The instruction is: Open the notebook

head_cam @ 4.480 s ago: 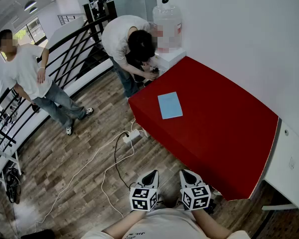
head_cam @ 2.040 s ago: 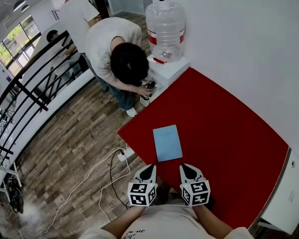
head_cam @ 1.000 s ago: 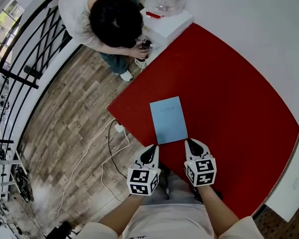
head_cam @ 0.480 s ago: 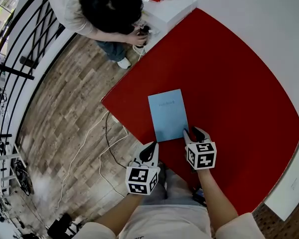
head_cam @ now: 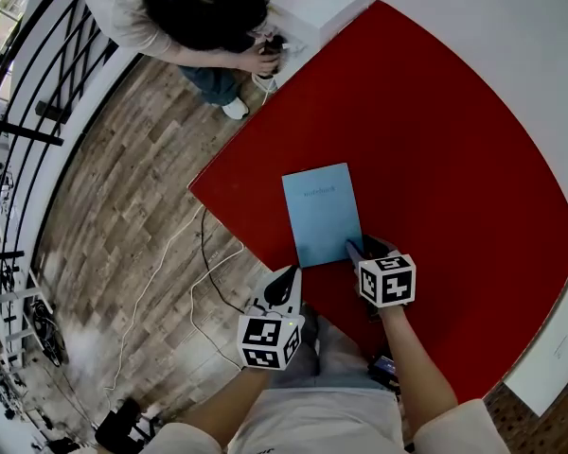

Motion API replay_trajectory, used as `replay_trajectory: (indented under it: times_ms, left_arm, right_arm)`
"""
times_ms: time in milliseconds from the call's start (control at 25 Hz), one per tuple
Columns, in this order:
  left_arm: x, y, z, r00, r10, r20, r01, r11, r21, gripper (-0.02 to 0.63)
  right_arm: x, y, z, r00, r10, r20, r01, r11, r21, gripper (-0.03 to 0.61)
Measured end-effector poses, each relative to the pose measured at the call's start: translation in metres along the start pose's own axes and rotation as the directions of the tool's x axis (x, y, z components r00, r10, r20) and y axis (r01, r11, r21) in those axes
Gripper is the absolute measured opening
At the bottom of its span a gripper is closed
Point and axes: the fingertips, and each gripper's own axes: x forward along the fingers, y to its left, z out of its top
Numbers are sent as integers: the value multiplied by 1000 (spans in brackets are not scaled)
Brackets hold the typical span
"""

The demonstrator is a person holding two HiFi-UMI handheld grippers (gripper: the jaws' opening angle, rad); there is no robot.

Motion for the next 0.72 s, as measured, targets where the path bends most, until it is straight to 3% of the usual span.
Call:
replay_trajectory:
  times_ms: [240,480,720]
  left_arm:
    - [3,3,-5,1000,7,-9,-7,1000,-15,6]
    - [-1,6,-8,1000,16,-11,-16,1000,-19,6]
    - [-3,8,-6,1000,21,-5,-21,1000,-22,6]
  right_arm:
    - [2,-4,0,999,6,-43,-6,1000,-2,131]
    - [-3,-10,3,999,18,-39,-16,998,53,37]
    - [-6,-8,4,999,38,-28,-37,998,60,16]
